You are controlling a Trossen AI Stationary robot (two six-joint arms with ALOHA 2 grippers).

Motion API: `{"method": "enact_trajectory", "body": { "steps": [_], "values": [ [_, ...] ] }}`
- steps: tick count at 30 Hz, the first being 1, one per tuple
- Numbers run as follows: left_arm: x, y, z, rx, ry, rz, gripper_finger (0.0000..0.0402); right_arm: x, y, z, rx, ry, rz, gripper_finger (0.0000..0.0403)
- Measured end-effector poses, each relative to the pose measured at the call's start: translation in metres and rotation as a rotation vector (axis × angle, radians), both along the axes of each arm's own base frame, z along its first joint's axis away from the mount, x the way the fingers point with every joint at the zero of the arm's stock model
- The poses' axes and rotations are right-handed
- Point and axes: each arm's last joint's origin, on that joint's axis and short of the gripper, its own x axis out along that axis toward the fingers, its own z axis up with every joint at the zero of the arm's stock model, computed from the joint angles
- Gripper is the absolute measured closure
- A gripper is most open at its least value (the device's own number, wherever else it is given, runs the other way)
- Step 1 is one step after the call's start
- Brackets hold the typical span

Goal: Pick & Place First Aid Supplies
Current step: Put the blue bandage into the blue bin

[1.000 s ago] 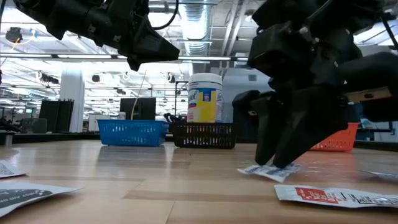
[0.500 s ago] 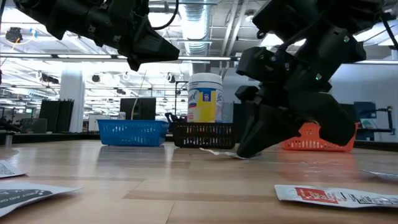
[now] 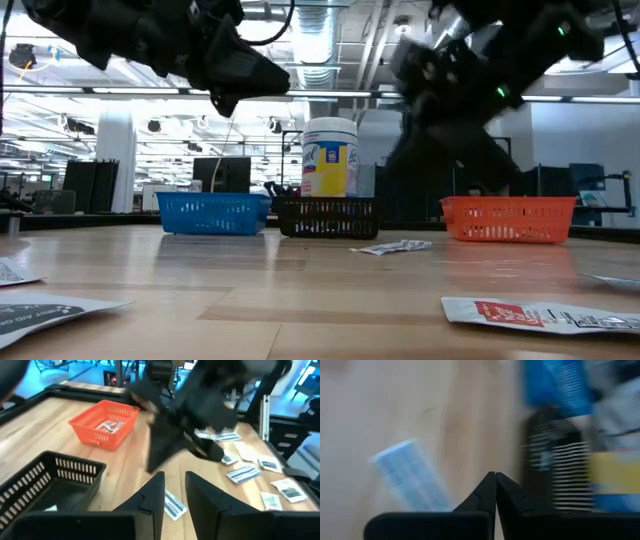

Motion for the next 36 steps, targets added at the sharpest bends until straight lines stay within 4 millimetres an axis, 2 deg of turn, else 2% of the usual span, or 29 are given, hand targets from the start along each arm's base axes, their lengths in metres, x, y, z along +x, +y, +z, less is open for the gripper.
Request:
{"method": "enact_trajectory", "body": {
  "steps": [3, 6, 9, 12, 19, 21, 27, 32, 36],
  "values": [
    [0.007, -0.001, -0.006, 0.030, -0.006, 0.000, 0.0318, -0.003, -0.006, 0.015, -0.025, -0.047, -0.040, 0.0400],
    [0.013, 0.000, -0.013, 0.037, 0.001, 0.004, 0.0312, -0.007, -0.009, 0.023, 0.122, -0.051, -0.035, 0.0398],
    [0.016, 0.004, -0.017, 0.039, 0.008, 0.024, 0.0304, -0.010, -0.012, 0.020, 0.291, -0.006, -0.069, 0.0393],
    [0.016, 0.009, -0.017, 0.036, 0.009, 0.043, 0.0299, -0.009, -0.020, 0.014, 0.349, 0.015, -0.134, 0.0379],
    [0.017, 0.010, -0.015, 0.008, -0.014, 0.050, 0.0297, -0.003, -0.039, -0.021, 0.487, 0.120, -0.306, 0.0322],
    [0.017, 0.010, -0.015, 0.006, -0.014, 0.050, 0.0297, -0.001, -0.044, -0.026, 0.534, 0.119, -0.343, 0.0306],
    [0.017, 0.010, -0.015, -0.044, -0.013, 0.055, 0.0297, 0.001, -0.056, -0.012, 0.575, 0.048, -0.382, 0.0264],
    [0.017, 0.010, -0.015, -0.044, -0.015, 0.055, 0.0297, -0.004, -0.053, -0.001, 0.667, 0.033, -0.409, 0.0246],
    [0.017, 0.010, -0.014, -0.044, -0.015, 0.055, 0.0297, -0.005, -0.048, -0.005, 0.720, 0.071, -0.417, 0.0243]
  ]
}}
